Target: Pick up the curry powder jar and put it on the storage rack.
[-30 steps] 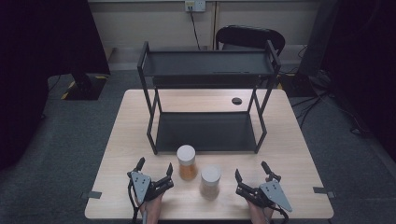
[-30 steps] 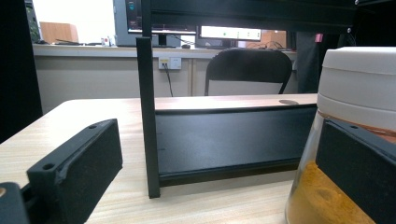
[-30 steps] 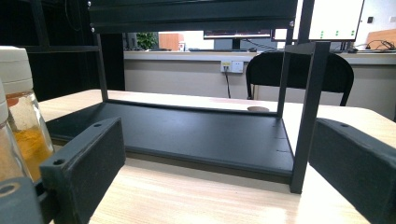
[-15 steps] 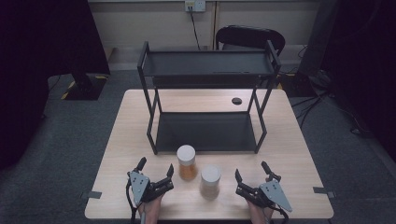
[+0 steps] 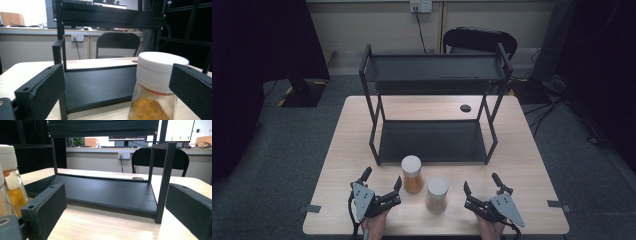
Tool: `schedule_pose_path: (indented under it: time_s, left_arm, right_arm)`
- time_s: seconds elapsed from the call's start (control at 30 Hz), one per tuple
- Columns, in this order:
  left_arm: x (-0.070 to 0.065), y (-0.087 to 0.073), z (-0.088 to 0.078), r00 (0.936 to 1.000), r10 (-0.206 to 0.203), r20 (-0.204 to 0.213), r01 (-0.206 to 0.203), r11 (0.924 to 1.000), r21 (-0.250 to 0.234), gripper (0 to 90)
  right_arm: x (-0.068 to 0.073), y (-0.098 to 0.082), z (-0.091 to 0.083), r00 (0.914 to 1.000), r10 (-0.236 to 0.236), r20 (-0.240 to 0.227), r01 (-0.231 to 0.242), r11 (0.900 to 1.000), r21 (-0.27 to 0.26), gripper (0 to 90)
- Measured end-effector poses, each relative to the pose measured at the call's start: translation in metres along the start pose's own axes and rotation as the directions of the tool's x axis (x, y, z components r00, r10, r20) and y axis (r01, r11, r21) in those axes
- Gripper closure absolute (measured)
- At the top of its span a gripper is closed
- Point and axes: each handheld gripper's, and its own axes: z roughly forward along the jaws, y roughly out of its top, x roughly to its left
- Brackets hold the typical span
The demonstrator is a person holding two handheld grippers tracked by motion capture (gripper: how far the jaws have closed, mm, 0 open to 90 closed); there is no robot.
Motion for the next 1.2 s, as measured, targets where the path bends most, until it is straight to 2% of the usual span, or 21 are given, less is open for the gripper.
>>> schedule_pose_path:
  time_s: [0.03,0.27,0.4,0.47,0.6,0.73,1.03,1.2]
  left_arm:
    - [0.000,0.004,0.000,0.9997,-0.012,0.022,0.012,0.9999,-0.001,0.0]
    - [-0.003,0.012,0.002,0.9984,0.003,0.057,-0.001,0.9997,-0.023,0.0]
    - [-0.005,0.015,0.007,0.9974,0.005,0.072,-0.003,0.9997,-0.026,0.0]
    - [-0.008,0.016,0.013,0.9957,0.029,0.088,-0.026,0.9992,-0.029,0.0]
    - [-0.012,0.018,0.023,0.9929,0.021,0.117,-0.018,0.9996,-0.024,0.0]
    - [-0.015,0.018,0.028,0.9903,0.030,0.136,-0.028,0.9994,-0.019,0.0]
    - [-0.013,0.014,0.043,0.9840,0.016,0.177,-0.026,0.9981,0.056,4.0]
    - [-0.014,0.011,0.049,0.9844,0.008,0.176,-0.024,0.9953,0.094,7.2]
  right_arm:
    - [0.000,0.000,0.000,1.0000,0.000,0.000,0.000,1.000,0.000,2.6]
    - [0.000,0.000,0.000,1.0000,0.000,-0.001,0.000,1.000,0.000,2.6]
    - [-0.001,0.000,0.000,1.0000,0.000,-0.003,0.000,1.000,0.000,2.6]
    - [-0.001,0.000,0.000,1.0000,0.000,-0.004,0.000,1.000,0.000,2.6]
    - [-0.001,0.000,0.000,1.0000,0.000,-0.004,0.000,1.000,0.000,2.6]
    - [-0.001,0.000,0.000,1.0000,0.000,-0.004,0.000,1.000,0.000,2.6]
    - [-0.001,0.000,0.000,1.0000,0.000,-0.008,0.000,1.000,0.000,2.6]
    - [-0.001,0.000,0.000,1.0000,0.000,-0.008,0.000,1.000,0.000,2.6]
